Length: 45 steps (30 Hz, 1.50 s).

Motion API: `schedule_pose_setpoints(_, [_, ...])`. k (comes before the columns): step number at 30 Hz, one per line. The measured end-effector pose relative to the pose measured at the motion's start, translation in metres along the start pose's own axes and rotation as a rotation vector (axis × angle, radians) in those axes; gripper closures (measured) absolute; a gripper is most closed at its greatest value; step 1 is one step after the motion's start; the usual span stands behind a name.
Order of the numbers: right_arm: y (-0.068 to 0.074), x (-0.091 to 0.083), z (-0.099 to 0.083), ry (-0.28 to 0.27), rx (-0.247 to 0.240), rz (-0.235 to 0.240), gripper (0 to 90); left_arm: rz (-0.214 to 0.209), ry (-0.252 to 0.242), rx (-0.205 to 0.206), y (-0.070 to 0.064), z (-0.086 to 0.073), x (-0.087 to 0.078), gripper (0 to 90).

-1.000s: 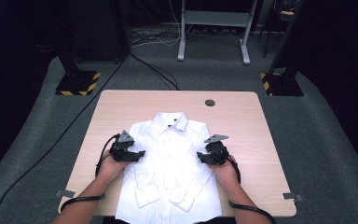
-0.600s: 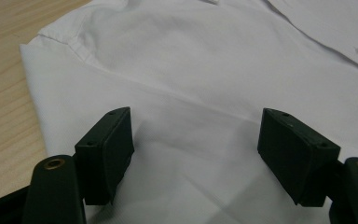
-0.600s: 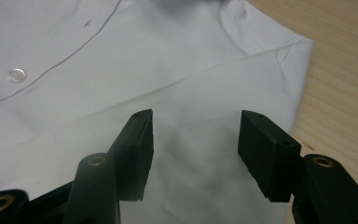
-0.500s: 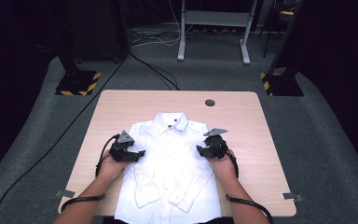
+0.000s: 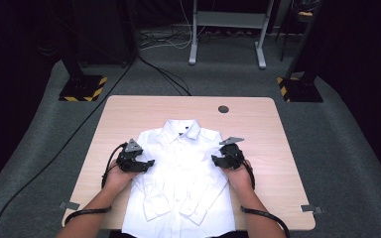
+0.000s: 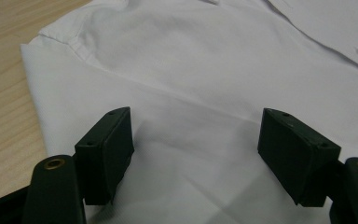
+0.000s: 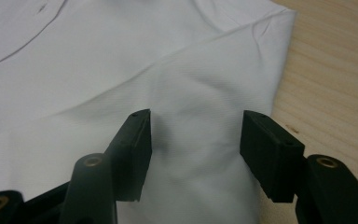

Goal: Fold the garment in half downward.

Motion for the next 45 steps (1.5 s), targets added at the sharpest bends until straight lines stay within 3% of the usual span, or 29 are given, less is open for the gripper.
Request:
schedule_pose_setpoints(10, [-0.004,0.000,0.020,0.002,-0.025,-0.013,55.0,0.001,0.002,-0.001,0.000,0.000,0.000,26.1])
schedule_pose_setpoints(20, [-0.023,0.004,0.030,-0.021,0.075,-0.085,67.1,0.006,0.000,-0.004,-0.001,0.000,0.000,26.2])
schedule_pose_setpoints(27, [-0.032,0.011,0.029,-0.007,0.114,-0.118,66.7,0.008,-0.002,-0.008,-0.001,0.000,0.000,26.2])
schedule_pose_setpoints(45, [-0.034,0.023,0.023,0.026,0.134,-0.122,63.0,0.010,-0.002,-0.007,-0.001,0.000,0.000,26.2])
Point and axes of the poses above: each handheld gripper's, and its own axes: x roughly forward along the jaws, z roughly out of its top, y roughly to its left, the point moved 1 cm from there along x, roughly forward along the jaws, and after that the axes turned 9 degrees about -y, right-handed, at the moved point
